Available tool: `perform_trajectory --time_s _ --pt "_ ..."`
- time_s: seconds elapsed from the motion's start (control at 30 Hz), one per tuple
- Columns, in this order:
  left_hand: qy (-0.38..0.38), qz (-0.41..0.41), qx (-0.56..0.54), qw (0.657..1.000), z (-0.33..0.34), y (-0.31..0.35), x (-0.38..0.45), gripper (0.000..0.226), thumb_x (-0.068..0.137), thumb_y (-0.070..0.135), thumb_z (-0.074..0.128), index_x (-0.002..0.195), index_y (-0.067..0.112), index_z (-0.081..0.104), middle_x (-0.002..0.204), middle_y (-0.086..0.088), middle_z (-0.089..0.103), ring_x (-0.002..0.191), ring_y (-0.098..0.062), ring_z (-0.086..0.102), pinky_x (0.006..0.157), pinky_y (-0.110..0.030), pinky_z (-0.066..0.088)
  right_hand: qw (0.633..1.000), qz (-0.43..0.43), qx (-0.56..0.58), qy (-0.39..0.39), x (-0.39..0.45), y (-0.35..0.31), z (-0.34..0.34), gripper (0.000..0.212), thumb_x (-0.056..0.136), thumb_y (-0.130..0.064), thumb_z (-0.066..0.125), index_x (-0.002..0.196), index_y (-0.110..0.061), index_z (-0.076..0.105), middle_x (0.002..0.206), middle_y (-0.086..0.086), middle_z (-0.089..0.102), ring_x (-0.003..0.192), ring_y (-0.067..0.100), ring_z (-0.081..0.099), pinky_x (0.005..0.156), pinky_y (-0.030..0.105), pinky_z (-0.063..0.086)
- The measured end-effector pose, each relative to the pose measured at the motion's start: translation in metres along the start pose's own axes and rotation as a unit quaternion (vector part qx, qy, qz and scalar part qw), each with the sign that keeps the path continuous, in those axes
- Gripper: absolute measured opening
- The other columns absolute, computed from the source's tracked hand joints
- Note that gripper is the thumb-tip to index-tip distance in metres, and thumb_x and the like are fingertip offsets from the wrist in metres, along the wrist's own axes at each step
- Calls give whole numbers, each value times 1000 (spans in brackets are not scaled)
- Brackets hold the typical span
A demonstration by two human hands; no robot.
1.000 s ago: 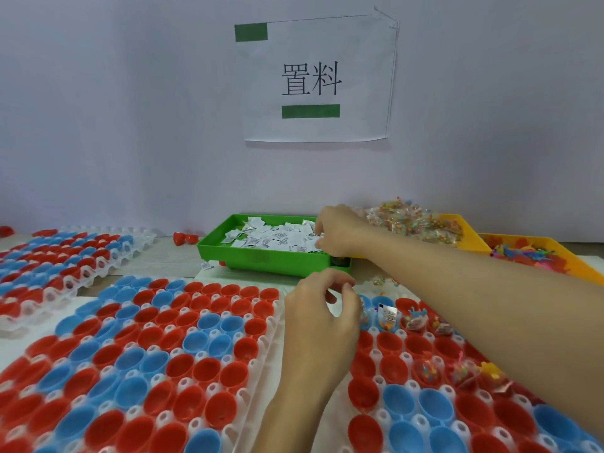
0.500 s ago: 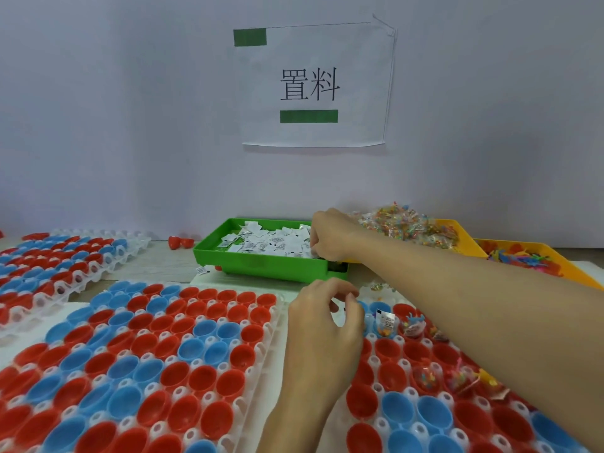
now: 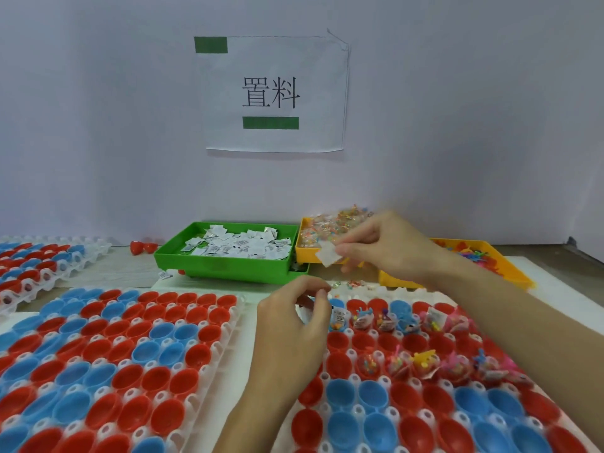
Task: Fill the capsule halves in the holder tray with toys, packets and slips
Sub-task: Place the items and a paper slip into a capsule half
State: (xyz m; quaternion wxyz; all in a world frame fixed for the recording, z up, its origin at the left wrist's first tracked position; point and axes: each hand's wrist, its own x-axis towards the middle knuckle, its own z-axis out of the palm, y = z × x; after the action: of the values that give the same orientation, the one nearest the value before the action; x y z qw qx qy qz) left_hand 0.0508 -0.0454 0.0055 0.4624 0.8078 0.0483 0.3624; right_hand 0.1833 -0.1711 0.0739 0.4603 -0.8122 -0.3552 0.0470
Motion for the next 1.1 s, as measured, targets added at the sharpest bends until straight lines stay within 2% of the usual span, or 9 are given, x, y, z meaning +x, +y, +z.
perform_trajectory --time_s 0.07,0.17,0.27,0.43,0.6,0.8,0.9,1.0,1.1 --pt "-12 1 -16 1000 4 6 -3 20 91 12 63 84 29 71 77 19 69 76 -4 65 60 -12 45 998 20 50 -22 -30 5 -11 11 91 -18 71 97 -14 79 77 1 78 72 10 73 62 14 52" --pt "-37 -19 -57 998 11 14 -8 11 90 22 69 95 32 68 80 15 71 74 -6 67 61 -19 51 995 35 89 -27 -60 12 -17 12 90 -18 71 98 -14 79 80 -1 78 78 11 75 64 12 52" --pt "-41 -53 -77 995 17 18 -11 24 83 31 75 105 33 64 81 13 71 73 -7 67 64 -23 54 992 30 118 -29 -75 15 -15 13 90 -23 70 97 -19 80 82 -1 78 82 10 75 68 11 52" --pt "-54 -45 -105 992 18 17 -10 10 84 19 76 77 26 73 70 5 69 66 -9 63 63 -25 49 989 12 141 -39 -86 17 -14 14 89 -29 71 97 -24 81 82 1 78 83 11 75 72 14 53" --pt "-81 -72 -147 983 15 20 -11 12 86 11 72 75 16 72 64 -2 69 56 -8 61 55 -17 46 990 16 142 -5 -93 22 -23 12 90 -24 69 88 -22 82 84 -1 78 81 13 75 69 16 55" --pt "52 -124 12 991 -3 6 30 8 88 25 72 87 24 65 64 2 72 56 -7 67 53 -22 48 975 48 214 37 -98 31 -37 18 76 -35 68 90 -34 79 92 0 78 84 16 75 74 24 61" --pt "104 -138 107 979 -8 -14 89 7 89 21 69 85 18 64 72 -3 72 70 -20 71 59 -29 51 973 51 223 34 -97 35 -38 18 76 -36 68 90 -34 80 92 0 78 85 16 75 75 24 61" --pt "94 -172 167 966 -10 -34 141 11 91 13 65 99 5 67 95 -18 71 84 -31 70 80 -43 58 970 59 234 31 -98 37 -38 18 77 -35 68 90 -30 81 92 3 78 85 17 75 73 22 60" --pt "54 -211 187 958 -8 -51 162 17 94 10 63 107 2 70 103 -17 69 91 -32 71 86 -42 58 967 63 245 28 -99 37 -39 19 78 -34 67 89 -26 81 92 4 78 84 17 75 70 19 58"
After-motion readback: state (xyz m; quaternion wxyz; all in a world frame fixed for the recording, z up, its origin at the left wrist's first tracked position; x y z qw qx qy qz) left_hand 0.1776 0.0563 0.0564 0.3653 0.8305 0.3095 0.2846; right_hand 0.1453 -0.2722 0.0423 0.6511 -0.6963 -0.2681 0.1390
